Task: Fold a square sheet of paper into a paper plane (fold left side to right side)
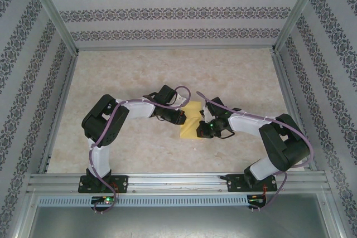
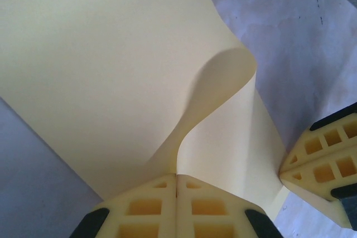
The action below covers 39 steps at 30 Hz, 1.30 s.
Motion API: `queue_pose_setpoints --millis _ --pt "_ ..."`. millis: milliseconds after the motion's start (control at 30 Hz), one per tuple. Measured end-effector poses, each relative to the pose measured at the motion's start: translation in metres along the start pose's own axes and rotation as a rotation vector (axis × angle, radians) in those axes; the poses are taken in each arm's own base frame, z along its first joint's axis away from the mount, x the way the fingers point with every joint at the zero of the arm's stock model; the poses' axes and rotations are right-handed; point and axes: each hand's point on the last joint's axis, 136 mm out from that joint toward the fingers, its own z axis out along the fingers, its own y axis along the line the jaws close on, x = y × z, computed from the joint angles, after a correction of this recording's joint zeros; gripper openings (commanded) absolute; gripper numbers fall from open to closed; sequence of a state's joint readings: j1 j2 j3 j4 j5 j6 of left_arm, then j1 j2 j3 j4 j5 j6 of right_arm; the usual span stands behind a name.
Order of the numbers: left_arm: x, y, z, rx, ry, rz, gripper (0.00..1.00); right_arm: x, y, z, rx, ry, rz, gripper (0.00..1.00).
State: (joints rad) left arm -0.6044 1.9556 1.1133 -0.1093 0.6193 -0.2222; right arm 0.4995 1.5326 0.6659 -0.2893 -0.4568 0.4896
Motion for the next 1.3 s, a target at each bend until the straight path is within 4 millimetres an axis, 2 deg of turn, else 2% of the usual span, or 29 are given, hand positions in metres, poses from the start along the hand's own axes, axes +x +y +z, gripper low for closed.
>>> queue_pose_setpoints --millis 233,333,600,900,1300 --pt "0.001 0.003 0.002 -0.007 0.004 0.007 0.0 -0.002 0.001 -0.002 -0.022 0.0 0.018 0.06" --pt "0.001 0.003 0.003 -0.007 0.005 0.006 0.0 -0.006 0.009 -0.009 -0.065 -0.019 0.023 0.08" --pt "0.001 0.003 0.003 -0.007 0.005 0.006 0.0 -0.026 0.035 -0.036 -0.213 -0.132 0.035 0.0" --pt "0.001 0.003 0.003 -0.007 0.003 0.007 0.0 -0.034 0.044 -0.015 -0.278 -0.161 0.102 0.0" --pt "0.001 0.003 0.003 -0.007 0.003 0.007 0.0 -0.046 0.04 0.004 -0.263 -0.165 0.134 0.0"
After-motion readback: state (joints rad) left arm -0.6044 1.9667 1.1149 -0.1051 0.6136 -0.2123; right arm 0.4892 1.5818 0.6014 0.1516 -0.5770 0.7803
